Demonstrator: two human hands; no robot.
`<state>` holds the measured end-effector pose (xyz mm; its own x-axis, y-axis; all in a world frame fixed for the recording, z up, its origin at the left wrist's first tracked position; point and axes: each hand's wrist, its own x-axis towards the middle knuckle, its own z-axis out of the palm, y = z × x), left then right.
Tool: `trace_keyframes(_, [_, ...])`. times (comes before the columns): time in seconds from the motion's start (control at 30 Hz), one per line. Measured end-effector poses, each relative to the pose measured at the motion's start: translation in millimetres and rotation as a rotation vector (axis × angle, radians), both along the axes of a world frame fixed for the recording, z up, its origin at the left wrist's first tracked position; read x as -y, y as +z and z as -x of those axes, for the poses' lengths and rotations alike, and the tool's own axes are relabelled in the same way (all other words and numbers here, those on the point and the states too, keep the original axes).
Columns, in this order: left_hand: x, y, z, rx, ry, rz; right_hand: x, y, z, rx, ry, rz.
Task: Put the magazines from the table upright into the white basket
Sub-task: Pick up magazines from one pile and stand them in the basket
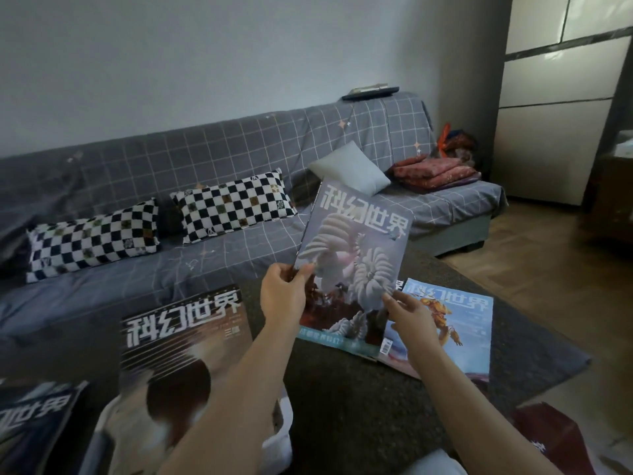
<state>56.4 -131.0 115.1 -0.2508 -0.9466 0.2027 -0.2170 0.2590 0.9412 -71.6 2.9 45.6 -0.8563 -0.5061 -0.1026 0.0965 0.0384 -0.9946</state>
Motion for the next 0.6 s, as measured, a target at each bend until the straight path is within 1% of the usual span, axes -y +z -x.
trace_keyframes(0.1, [-7,13,-41,-0.121,-0.005,-0.097,-6,19,-21,-0.063,0.02,0.061])
trace_keyframes(0.23, [-13,19,-104,-0.256,-0.017,-0.208,-5,42,-59,-0.206,0.119,0.085])
trace_keyframes(0.3, [-12,19,-134,-0.306,0.003,-0.249,1,51,-80,-0.241,0.174,0.092])
trace_keyframes(0.4, [-7,15,-175,-0.367,0.016,-0.259,15,58,-111,-0.245,0.266,0.098])
trace_keyframes(0.47, [-4,10,-199,-0.366,0.028,-0.233,26,58,-130,-0.243,0.315,0.112])
trace_keyframes(0.6, [7,-5,-236,-0.369,0.087,-0.219,50,51,-158,-0.309,0.378,0.073])
